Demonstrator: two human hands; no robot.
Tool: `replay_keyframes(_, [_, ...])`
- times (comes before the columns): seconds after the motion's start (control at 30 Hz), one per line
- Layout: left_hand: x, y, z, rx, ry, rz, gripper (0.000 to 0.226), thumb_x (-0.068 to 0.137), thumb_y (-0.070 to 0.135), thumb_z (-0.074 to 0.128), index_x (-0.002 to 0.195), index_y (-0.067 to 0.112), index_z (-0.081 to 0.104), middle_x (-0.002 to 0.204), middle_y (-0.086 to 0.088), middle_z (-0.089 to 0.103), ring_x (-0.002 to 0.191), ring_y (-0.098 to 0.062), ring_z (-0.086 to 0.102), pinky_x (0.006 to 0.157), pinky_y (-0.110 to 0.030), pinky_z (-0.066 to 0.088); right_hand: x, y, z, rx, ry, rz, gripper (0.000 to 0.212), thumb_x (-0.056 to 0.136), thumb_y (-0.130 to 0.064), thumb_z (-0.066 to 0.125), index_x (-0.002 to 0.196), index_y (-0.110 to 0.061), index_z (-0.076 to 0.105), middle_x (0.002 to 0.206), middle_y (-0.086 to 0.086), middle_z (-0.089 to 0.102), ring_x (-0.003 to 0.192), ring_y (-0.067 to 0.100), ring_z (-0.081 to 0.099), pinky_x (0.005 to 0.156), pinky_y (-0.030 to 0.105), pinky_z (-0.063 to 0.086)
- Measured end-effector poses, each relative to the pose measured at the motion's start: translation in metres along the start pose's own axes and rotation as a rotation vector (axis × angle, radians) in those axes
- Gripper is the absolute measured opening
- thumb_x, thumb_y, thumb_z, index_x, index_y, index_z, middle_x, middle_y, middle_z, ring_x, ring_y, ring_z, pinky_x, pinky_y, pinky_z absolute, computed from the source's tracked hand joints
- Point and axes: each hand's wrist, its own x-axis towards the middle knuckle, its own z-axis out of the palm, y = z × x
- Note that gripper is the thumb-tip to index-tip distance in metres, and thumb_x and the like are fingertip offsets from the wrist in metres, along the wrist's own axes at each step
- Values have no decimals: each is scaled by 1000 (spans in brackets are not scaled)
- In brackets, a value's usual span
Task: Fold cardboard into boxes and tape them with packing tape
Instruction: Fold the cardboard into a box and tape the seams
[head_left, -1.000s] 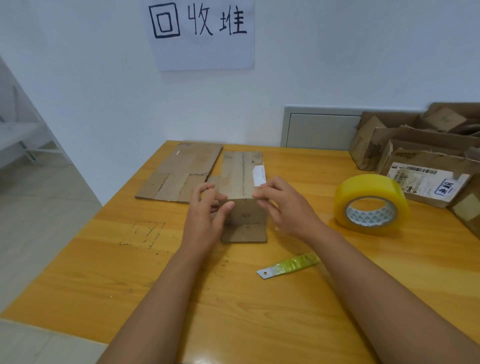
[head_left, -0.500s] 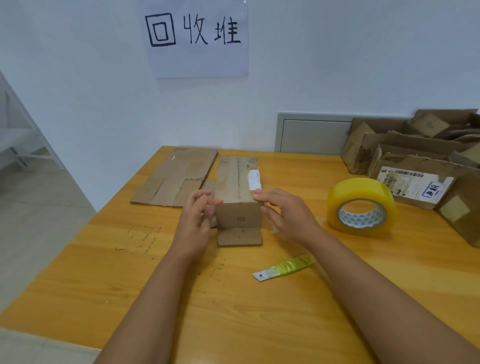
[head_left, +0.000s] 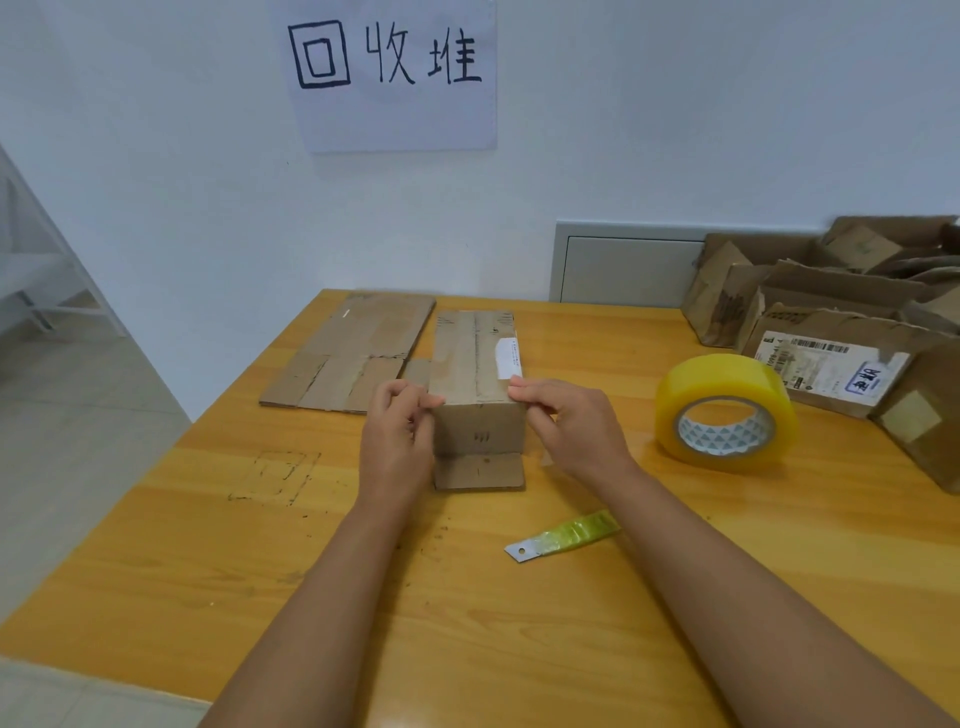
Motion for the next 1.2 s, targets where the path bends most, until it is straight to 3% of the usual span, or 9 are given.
replay_keyframes(0.2, [-4, 4, -2, -46, -58, -21, 21, 88, -3, 61, 95, 17, 65, 108, 0, 49, 96, 5, 53, 72, -8, 45, -5, 2, 7, -8, 38, -4, 34, 86, 3, 62, 113, -12, 75, 121, -1, 70, 109, 9, 65, 96, 24, 51])
replay_keyframes(0.4, [-8, 12, 0, -15, -95, -103, 20, 90, 4, 61, 106, 16, 61, 118, 0, 44, 99, -7, 54, 84, -22, 51, -6, -7, 13, -33, 56, -19, 33, 81, -6, 52, 107, -6, 73, 116, 4, 70, 98, 20, 66, 81, 40, 58])
replay_keyframes(0.57, [-5, 13, -4, 30, -207, -97, 37, 92, 16, 67, 125, 30, 57, 134, 6, 32, 100, -6, 56, 85, -10, 46, -7, -11, 12, 71, -112, 129, 26, 85, -12, 59, 110, -13, 62, 137, -3, 41, 116, 16, 51, 95, 42, 52])
replay_keyframes(0.7, [-2, 24, -11, 131, -169, 27, 29, 95, 12, 62, 122, 24, 62, 121, 4, 57, 104, -17, 60, 86, -30, 54, -8, -22, 9, 152, -57, 151, 15, 91, -8, 63, 105, -13, 64, 131, -6, 40, 116, 14, 50, 98, 43, 51])
replay_keyframes(0.77, [0, 34, -22, 119, -103, 124, 28, 93, 5, 63, 117, 19, 64, 114, 8, 55, 100, -17, 61, 84, -29, 53, -10, -36, -2, 190, 3, 93, 10, 91, -20, 65, 101, -19, 63, 127, -11, 42, 112, 7, 54, 93, 39, 54])
replay_keyframes(0.9, [12, 57, -67, 104, -80, 294, 34, 88, -10, 63, 114, 13, 66, 116, 17, 49, 95, 5, 58, 82, -2, 41, 14, -69, -52, 272, 179, 129, 38, 94, -34, 64, 128, -29, 48, 130, -11, 39, 94, -4, 54, 77, 13, 44])
replay_keyframes(1.0, [18, 69, -99, 169, -129, 427, 38, 89, -10, 61, 118, 15, 64, 128, 11, 47, 102, 3, 51, 86, -4, 39, 50, -73, -87, 490, 117, 364, 66, 97, -47, 56, 153, -27, 27, 147, -8, 32, 129, 6, 39, 103, 26, 35])
replay_keyframes(1.1, [16, 76, -114, 137, -141, 492, 42, 93, -6, 58, 123, 25, 60, 127, 21, 47, 116, 7, 46, 92, -8, 38, 62, -71, -89, 586, -119, 432, 41, 96, -44, 56, 135, -31, 50, 137, -6, 54, 128, 19, 51, 99, 42, 48])
replay_keyframes(1.2, [15, 74, -114, 38, 15, 317, 50, 98, 2, 55, 132, 38, 49, 128, 17, 45, 118, 10, 44, 93, -5, 37, 52, -74, -79, 569, -33, 401, 14, 96, -33, 62, 108, -27, 57, 115, -2, 62, 111, 27, 61, 90, 45, 52])
